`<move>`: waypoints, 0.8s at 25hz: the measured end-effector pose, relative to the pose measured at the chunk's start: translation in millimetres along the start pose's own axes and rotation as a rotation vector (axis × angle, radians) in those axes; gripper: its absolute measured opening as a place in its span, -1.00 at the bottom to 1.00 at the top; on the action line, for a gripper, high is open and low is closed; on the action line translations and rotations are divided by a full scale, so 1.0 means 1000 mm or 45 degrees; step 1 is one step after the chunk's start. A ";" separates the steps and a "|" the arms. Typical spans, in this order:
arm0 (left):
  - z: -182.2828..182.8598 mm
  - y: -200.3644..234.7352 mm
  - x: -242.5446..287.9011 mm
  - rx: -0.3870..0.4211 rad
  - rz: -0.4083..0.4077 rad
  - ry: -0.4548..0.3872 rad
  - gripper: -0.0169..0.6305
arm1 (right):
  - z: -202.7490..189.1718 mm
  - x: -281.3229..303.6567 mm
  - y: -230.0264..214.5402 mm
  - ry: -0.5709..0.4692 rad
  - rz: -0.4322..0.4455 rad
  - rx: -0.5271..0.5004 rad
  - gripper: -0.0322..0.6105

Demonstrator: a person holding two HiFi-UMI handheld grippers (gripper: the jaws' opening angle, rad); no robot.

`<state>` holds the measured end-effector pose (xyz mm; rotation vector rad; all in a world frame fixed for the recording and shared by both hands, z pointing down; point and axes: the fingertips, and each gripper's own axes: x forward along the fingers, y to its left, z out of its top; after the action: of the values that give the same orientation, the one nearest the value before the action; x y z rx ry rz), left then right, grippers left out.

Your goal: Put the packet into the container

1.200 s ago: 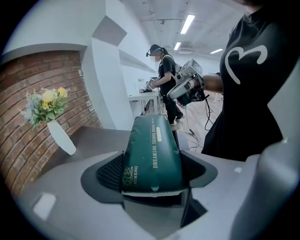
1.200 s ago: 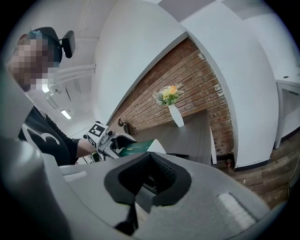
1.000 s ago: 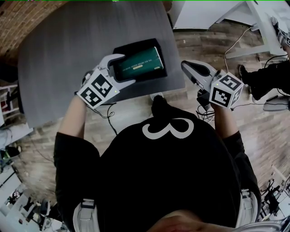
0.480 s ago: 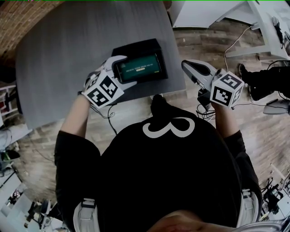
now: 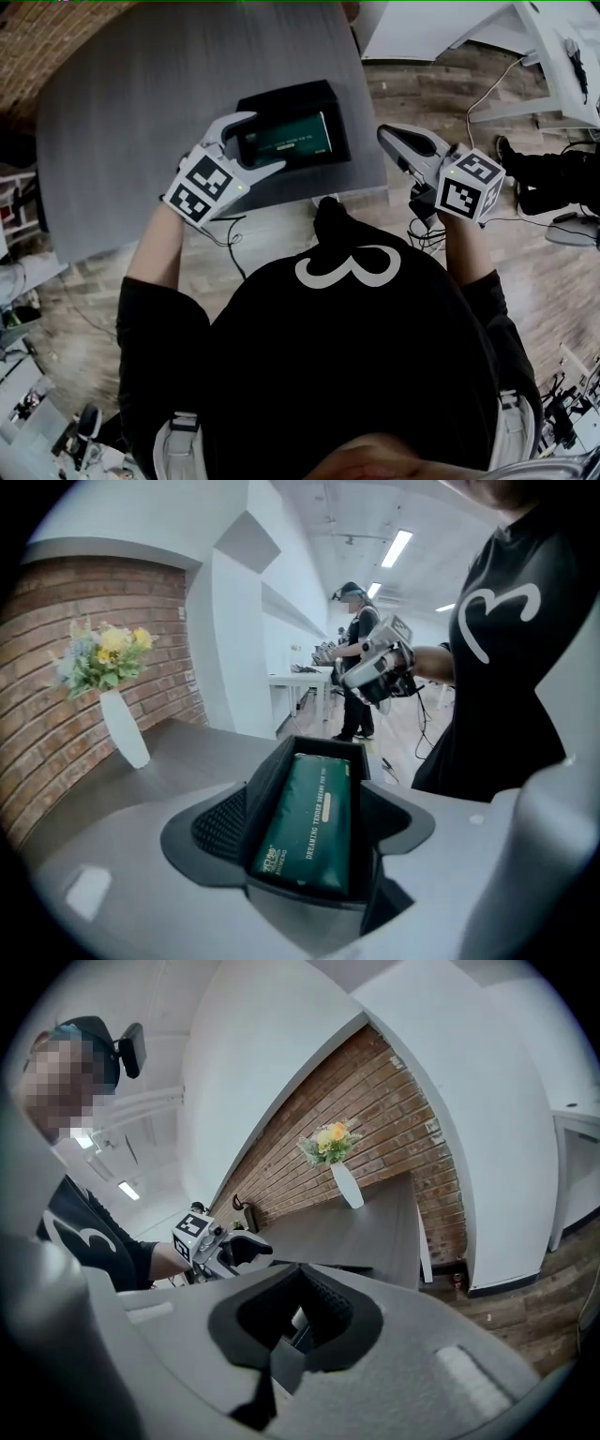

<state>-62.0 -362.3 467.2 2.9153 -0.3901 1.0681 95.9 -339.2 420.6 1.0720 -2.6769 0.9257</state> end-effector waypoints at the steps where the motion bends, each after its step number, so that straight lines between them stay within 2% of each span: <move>1: 0.003 0.004 -0.006 -0.025 0.059 -0.018 0.21 | 0.001 0.000 0.002 -0.012 0.000 -0.001 -0.89; 3: 0.009 0.009 -0.018 -0.092 0.173 -0.060 0.01 | 0.005 0.000 0.008 -0.040 0.008 -0.004 -0.89; 4: 0.011 0.009 -0.025 -0.144 0.212 -0.083 -0.03 | 0.007 0.001 0.012 -0.052 0.017 -0.010 -0.89; 6: 0.016 0.006 -0.038 -0.277 0.261 -0.146 -0.23 | 0.011 0.000 0.025 -0.072 0.041 -0.033 -0.89; 11: 0.037 -0.011 -0.078 -0.580 0.289 -0.380 -0.58 | 0.021 -0.002 0.063 -0.122 0.115 -0.096 -0.89; 13: 0.043 -0.025 -0.090 -0.677 0.284 -0.451 -0.89 | 0.019 -0.004 0.075 -0.129 0.136 -0.114 -0.89; 15: 0.047 -0.039 -0.099 -0.740 0.290 -0.515 -0.91 | 0.016 -0.006 0.086 -0.130 0.157 -0.125 -0.89; 20: 0.056 -0.063 -0.115 -0.775 0.336 -0.598 -0.91 | 0.012 -0.009 0.112 -0.154 0.201 -0.157 -0.89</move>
<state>-96.2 -280.2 356.1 2.5479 -0.9360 0.1794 30.5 -277.8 352.2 0.9304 -2.9096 0.7285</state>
